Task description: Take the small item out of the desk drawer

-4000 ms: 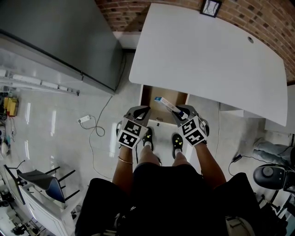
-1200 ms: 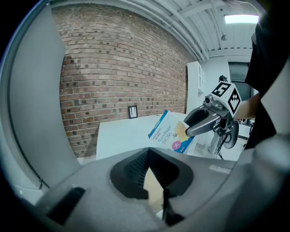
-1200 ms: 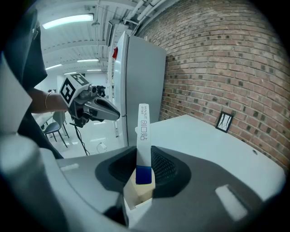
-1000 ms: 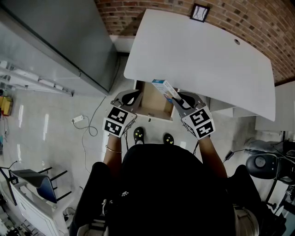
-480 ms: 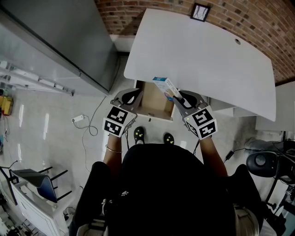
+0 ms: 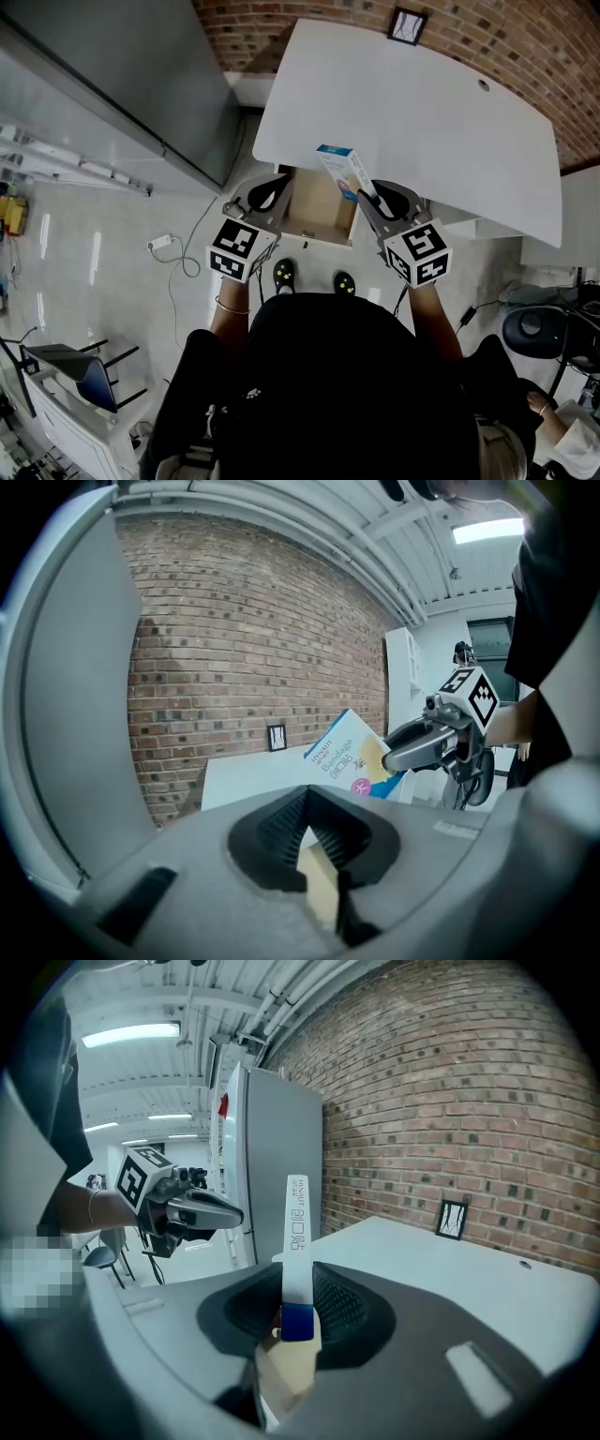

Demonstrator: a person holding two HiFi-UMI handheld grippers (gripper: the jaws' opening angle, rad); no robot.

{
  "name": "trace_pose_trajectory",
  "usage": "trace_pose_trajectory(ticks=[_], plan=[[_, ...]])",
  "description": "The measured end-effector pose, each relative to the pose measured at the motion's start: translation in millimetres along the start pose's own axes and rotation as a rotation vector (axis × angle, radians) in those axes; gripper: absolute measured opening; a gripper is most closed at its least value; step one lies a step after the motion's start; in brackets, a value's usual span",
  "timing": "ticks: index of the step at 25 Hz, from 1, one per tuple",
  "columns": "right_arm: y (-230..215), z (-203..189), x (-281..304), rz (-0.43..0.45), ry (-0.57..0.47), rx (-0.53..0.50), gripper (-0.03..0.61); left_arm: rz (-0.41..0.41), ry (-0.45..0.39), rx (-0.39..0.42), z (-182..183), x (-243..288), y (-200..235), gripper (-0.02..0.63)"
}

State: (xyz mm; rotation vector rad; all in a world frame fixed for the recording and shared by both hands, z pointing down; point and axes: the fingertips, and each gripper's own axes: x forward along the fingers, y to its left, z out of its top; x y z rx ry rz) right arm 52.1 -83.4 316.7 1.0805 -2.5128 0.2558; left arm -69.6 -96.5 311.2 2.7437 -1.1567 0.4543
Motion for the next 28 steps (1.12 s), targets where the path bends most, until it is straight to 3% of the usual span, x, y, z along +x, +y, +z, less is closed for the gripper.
trace_pose_trajectory(ticks=[28], plan=[[-0.1, 2.9, -19.8, -0.039, -0.044, 0.064, 0.107, -0.039, -0.036, -0.042, 5.6, 0.7, -9.7, 0.0]])
